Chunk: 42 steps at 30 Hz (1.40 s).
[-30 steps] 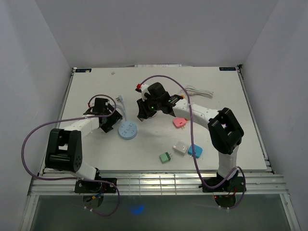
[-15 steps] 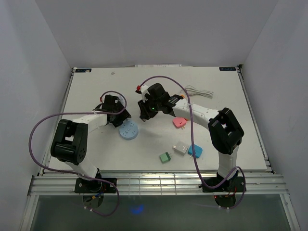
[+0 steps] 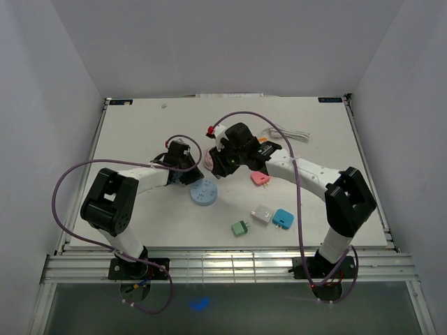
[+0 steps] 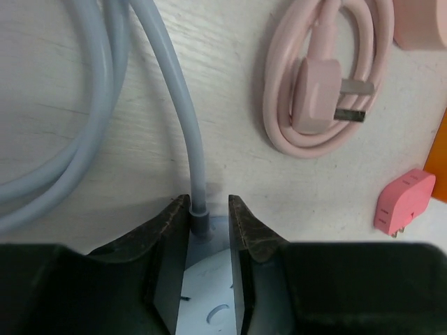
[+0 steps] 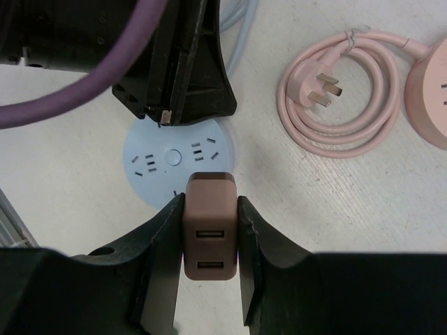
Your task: Insert the plug
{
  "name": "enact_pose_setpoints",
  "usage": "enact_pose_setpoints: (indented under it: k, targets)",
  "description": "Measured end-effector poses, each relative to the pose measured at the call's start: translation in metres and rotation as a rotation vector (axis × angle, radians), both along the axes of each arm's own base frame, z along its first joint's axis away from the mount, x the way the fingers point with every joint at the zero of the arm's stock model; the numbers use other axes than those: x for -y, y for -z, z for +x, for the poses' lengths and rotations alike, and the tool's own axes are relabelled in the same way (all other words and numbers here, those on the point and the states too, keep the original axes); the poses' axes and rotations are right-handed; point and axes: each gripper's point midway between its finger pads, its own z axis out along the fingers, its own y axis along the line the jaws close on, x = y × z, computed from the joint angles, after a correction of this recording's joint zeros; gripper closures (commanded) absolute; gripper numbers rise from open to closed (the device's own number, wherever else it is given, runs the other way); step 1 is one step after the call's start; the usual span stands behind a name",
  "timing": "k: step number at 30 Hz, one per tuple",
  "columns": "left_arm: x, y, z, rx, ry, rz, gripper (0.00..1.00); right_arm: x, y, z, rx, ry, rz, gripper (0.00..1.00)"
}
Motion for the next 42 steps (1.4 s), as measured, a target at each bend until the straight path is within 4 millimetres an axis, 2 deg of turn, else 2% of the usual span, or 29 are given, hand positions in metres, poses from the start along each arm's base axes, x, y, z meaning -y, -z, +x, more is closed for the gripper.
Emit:
enact_pose_setpoints:
  k: [3, 5, 6, 10, 13, 18, 23, 29, 34, 42]
  targets:
    - [0.017, 0.001, -0.007, 0.005, 0.045, -0.024, 0.63, 0.006, -0.006, -0.005, 0.014, -0.007, 0.004, 0.92]
    - [0.028, 0.001, -0.012, 0.004, 0.079, -0.037, 0.6, 0.009, -0.006, -0.008, 0.022, -0.019, -0.001, 0.92]
    - [0.032, 0.002, -0.013, 0.004, 0.09, -0.041, 0.48, 0.01, -0.005, -0.009, 0.023, -0.026, -0.003, 0.92]
    - [0.039, -0.007, -0.01, 0.011, 0.1, -0.045, 0.16, 0.014, 0.005, -0.016, 0.019, -0.065, -0.025, 0.92]
    - [0.028, -0.013, -0.003, 0.01, 0.072, -0.032, 0.07, 0.013, 0.008, -0.018, 0.033, -0.101, -0.027, 0.92]
    - [-0.009, -0.02, -0.001, -0.02, -0.021, -0.032, 0.04, 0.011, 0.01, -0.018, 0.07, -0.159, -0.026, 0.92]
    - [-0.032, -0.034, -0.004, -0.025, -0.09, -0.058, 0.03, 0.007, 0.016, -0.018, 0.1, -0.22, -0.033, 0.92]
    - [-0.032, -0.056, -0.013, -0.005, -0.077, -0.1, 0.03, 0.002, 0.033, -0.021, 0.112, -0.313, -0.053, 0.92]
    - [-0.031, -0.065, -0.02, -0.004, -0.058, -0.111, 0.03, -0.005, 0.046, -0.026, 0.114, -0.386, -0.069, 0.92]
    - [-0.034, -0.073, -0.023, 0.007, -0.051, -0.118, 0.03, -0.023, 0.048, -0.022, 0.146, -0.445, -0.081, 0.92]
